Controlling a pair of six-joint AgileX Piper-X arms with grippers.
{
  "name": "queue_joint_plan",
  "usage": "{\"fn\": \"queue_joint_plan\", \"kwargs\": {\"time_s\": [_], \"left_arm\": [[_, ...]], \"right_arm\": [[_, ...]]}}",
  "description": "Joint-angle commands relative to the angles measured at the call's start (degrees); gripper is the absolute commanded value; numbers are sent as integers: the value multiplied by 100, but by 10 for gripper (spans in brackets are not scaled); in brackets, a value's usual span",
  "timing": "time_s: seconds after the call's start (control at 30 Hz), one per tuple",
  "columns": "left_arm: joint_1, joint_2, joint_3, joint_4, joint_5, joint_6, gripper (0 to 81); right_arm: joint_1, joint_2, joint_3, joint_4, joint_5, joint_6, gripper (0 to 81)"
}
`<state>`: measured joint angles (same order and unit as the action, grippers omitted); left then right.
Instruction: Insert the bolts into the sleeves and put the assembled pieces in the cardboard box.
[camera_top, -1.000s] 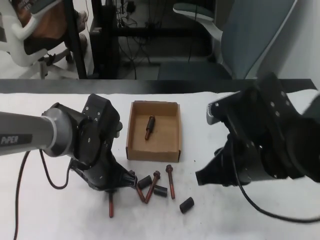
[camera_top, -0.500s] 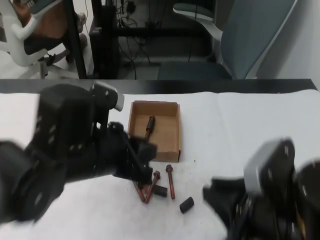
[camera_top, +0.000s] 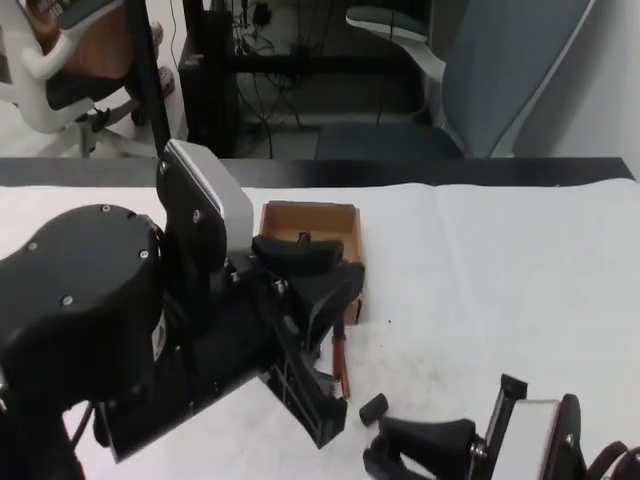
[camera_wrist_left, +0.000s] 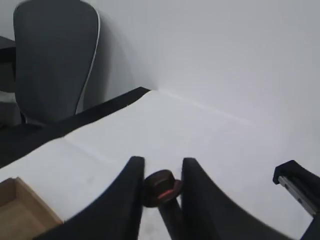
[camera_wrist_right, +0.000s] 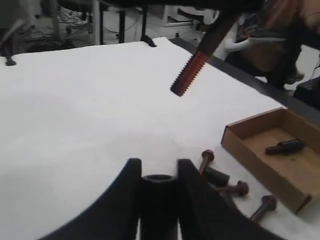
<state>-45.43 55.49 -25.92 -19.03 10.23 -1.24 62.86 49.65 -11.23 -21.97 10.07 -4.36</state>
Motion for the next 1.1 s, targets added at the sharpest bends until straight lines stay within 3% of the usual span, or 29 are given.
{"fn": "queue_joint_plan", "kwargs": {"time_s": [0.0, 0.33, 0.57, 1.07], "left_arm": [[-135, -24, -18, -407, -247, 15, 17], [-280, -24, -18, -734, -506, 15, 17], [-321, -24, -18, -828, -620, 15, 17], [-324, -24, -18, -1090, -619, 15, 17]], "right_arm": [[26, 141, -11, -702, 291, -164, 6], [26, 1022, -11, -2224, 464, -164, 6], [16, 1422, -11, -3136, 964, -164, 6], [16, 1440, -300, -3278, 667, -164, 6]]}}
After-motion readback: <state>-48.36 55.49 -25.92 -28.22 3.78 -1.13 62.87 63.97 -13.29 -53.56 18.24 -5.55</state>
